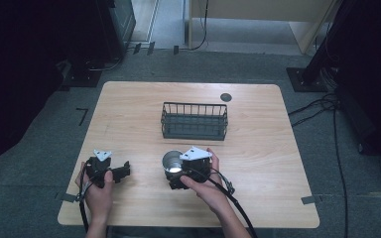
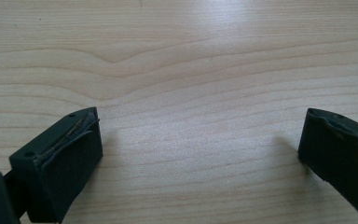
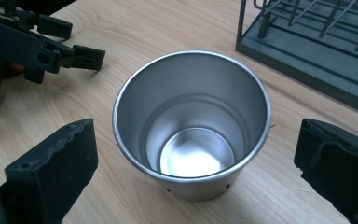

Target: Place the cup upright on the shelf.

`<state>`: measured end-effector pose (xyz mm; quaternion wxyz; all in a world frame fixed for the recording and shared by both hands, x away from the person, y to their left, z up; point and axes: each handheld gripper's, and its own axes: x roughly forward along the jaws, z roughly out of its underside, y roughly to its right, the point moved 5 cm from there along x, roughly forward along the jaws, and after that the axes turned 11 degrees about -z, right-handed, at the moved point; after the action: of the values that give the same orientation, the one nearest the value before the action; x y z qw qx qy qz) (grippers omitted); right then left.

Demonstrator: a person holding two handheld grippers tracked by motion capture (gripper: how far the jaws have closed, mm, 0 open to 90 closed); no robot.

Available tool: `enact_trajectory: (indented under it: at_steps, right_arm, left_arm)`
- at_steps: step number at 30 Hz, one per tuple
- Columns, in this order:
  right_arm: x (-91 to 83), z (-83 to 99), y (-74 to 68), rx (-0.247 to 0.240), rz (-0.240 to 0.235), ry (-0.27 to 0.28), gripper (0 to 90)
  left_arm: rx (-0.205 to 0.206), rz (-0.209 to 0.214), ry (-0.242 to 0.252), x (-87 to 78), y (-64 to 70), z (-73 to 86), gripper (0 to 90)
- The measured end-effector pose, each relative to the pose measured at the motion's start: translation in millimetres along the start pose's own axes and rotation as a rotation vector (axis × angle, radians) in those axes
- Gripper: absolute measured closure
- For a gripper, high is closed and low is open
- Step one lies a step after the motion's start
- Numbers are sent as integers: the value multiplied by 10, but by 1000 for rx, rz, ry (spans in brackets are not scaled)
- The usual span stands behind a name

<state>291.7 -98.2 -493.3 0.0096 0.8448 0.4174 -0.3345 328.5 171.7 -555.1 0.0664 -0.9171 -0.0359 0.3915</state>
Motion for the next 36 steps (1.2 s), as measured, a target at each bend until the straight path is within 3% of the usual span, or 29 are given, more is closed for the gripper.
enact_trajectory:
  at_steps: [20,26,28,36]
  right_arm:
    - [289,39,-51,-23,47,-25,1]
    - [315,38,-52,-34,82,-24,79]
    - [310,40,-37,-47,112,-19,166]
    - [283,30,-59,-73,110,-8,185]
  left_arm:
    - [0,0,0,0,0,0,0]
    - [0,0,0,0,0,0,0]
    - [0,0,0,0,0,0,0]
    - [-9,-7,0,5,9,-6,0]
